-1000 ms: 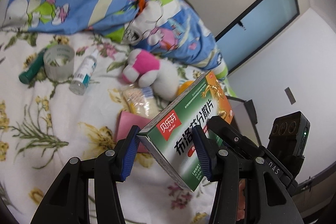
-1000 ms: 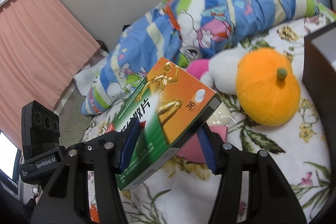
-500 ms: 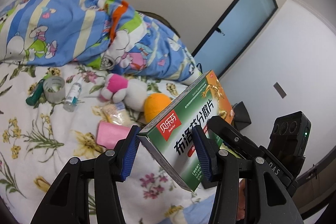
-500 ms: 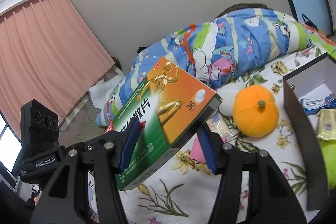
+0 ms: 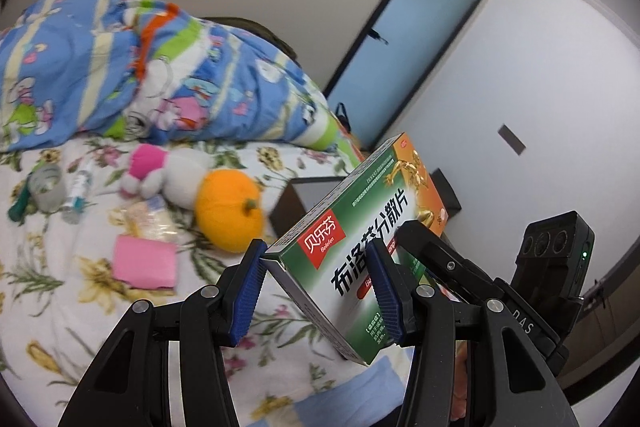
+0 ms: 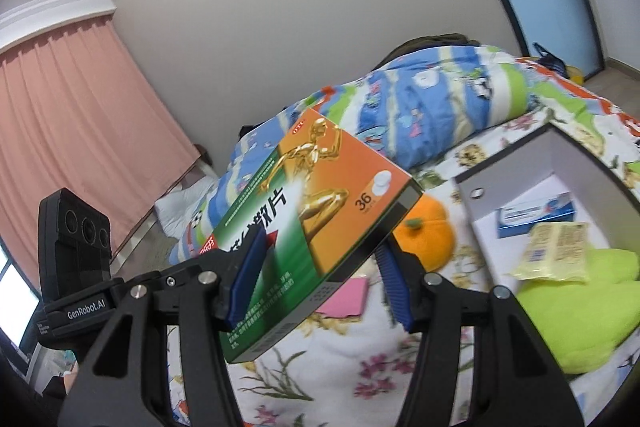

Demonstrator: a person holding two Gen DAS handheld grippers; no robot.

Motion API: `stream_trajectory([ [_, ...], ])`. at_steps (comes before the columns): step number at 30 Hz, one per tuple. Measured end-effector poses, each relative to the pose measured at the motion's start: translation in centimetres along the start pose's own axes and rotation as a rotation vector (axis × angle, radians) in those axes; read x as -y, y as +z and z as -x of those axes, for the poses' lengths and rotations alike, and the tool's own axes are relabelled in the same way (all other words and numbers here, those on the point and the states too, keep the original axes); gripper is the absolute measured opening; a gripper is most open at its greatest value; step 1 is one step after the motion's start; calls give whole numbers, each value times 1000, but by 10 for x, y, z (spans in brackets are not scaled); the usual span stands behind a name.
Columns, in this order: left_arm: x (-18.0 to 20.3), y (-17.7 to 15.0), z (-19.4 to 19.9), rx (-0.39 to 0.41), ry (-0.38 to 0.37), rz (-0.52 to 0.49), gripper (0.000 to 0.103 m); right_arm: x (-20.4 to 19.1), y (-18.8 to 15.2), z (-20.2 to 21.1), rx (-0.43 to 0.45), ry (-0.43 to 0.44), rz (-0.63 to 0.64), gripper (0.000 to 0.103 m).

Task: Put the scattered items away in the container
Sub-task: 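Carry the medicine box with the right gripper over the black box, then open the right gripper to drop the medicine box into the black box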

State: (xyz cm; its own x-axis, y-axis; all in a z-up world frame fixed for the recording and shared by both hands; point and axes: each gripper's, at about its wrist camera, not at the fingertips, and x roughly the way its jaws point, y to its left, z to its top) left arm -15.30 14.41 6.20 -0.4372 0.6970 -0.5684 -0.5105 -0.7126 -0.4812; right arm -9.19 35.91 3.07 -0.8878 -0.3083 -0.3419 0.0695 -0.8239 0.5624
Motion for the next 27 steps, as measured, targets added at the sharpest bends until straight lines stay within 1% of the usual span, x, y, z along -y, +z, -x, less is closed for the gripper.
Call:
stream_trajectory([
  [7, 34, 3, -86, -98, -41, -26, 52, 74, 13, 10, 2, -79, -69, 56],
  [13, 51, 8, -172, -192, -56, -46, 52, 149, 25, -2, -21, -152, -153, 56],
  [17, 48, 12, -221, -238, -58, -33, 52, 188, 34, -21, -54, -191, -189, 56],
  [20, 41, 15, -250, -266, -54, -18, 52, 212, 39, -38, -86, -211, -213, 56],
  [23, 33, 17, -272, -284, -40, -19, 52, 231, 41, -56, -128, -209, -256, 57],
  [27, 22, 18, -290, -299, -24, -19, 52, 246, 41, -75, -176, -219, -287, 58],
])
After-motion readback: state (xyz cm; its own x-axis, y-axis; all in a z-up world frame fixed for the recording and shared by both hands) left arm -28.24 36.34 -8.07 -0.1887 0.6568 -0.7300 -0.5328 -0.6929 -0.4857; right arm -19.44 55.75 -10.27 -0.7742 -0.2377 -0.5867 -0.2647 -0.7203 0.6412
